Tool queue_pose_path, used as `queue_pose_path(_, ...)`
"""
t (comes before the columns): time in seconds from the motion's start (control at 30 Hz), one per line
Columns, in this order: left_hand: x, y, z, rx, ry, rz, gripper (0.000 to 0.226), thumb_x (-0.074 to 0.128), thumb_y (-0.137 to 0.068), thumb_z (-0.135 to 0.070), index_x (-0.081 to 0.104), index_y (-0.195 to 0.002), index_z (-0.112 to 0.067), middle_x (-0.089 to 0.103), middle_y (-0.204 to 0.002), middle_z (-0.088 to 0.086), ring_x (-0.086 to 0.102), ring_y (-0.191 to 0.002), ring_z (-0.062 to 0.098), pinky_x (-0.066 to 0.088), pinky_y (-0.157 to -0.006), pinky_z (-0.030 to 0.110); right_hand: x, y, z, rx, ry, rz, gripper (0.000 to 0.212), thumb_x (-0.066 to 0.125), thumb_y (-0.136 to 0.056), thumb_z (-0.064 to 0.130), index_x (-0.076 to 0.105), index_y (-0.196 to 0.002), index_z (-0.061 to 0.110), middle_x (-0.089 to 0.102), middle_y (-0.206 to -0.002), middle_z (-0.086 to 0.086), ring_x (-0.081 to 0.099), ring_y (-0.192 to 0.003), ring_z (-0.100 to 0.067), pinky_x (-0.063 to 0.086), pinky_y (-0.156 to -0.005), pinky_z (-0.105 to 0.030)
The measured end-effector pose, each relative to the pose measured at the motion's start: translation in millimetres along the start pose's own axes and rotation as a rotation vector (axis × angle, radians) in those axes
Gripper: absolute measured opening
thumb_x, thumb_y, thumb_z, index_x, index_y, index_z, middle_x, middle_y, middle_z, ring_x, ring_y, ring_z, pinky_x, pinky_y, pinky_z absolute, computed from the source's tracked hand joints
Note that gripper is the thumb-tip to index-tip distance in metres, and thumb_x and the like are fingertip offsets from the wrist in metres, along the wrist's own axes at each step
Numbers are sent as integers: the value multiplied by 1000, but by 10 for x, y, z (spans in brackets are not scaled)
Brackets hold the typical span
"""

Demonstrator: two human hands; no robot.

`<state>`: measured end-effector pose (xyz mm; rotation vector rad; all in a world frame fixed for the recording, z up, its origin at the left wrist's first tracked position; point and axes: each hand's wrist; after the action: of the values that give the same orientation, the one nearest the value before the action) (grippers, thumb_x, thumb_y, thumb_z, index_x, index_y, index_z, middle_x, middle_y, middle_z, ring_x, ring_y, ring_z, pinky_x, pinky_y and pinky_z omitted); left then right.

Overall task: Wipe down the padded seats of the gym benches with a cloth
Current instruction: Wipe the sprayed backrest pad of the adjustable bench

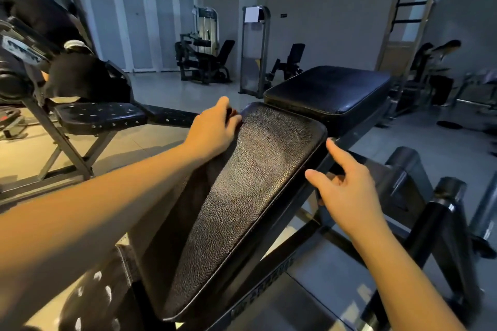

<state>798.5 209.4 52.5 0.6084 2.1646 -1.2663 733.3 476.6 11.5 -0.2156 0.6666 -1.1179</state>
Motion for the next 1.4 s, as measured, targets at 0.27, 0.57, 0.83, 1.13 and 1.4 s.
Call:
queue_pose_path(0.27, -83, 745, -620, 511, 200, 194, 16, 58, -100, -30, 53, -102, -16, 59, -89, -9, 54, -78, 8, 42, -65, 23, -19, -52, 10, 40, -65, -62, 62, 71, -92, 26, 48, -149, 31, 44, -54, -4, 40, -52, -17, 54, -58, -47)
queue_pose_path(0.57, 103, -38, -567, 112, 83, 3, 26, 56, -102, -35, 39, -97, -16, 53, -82, -4, 49, -75, 21, 34, -67, 35, -30, -47, -16, 17, -46, -57, 63, 71, -92, 18, 49, -149, 31, 42, -46, 7, 38, -49, -10, 46, -52, -23)
queue_pose_path(0.83, -2, 288, -368, 325, 86, 117, 21, 59, -101, -32, 45, -100, -16, 57, -82, -8, 60, -77, 16, 36, -63, 29, -75, -62, -2, 28, -40, -25, 62, 71, -93, 22, 48, -149, 33, 53, -54, 1, 45, -55, -16, 56, -63, -44)
queue_pose_path(1.13, 137, 125, -922, 332, 161, 59, 21, 57, -102, -32, 43, -100, -17, 51, -78, -10, 52, -71, 14, 31, -59, 28, -70, -23, 13, 7, -19, -19, 66, 72, -92, 23, 45, -151, 33, 46, -49, 4, 39, -46, -7, 46, -50, -25)
queue_pose_path(1.4, 25, -246, -190, 69, -33, 61, 27, 54, -104, -34, 34, -98, -16, 48, -78, -2, 55, -81, 36, 31, -65, 38, -89, -25, -9, 24, -47, 14, 67, 70, -93, 17, 43, -152, 34, 44, -51, 4, 38, -49, -8, 42, -53, -19)
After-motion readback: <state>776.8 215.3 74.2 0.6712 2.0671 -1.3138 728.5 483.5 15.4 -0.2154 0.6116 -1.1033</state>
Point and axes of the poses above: each hand's wrist, its own y-axis away from the middle knuckle, its own x-axis out of the palm, z = x × y
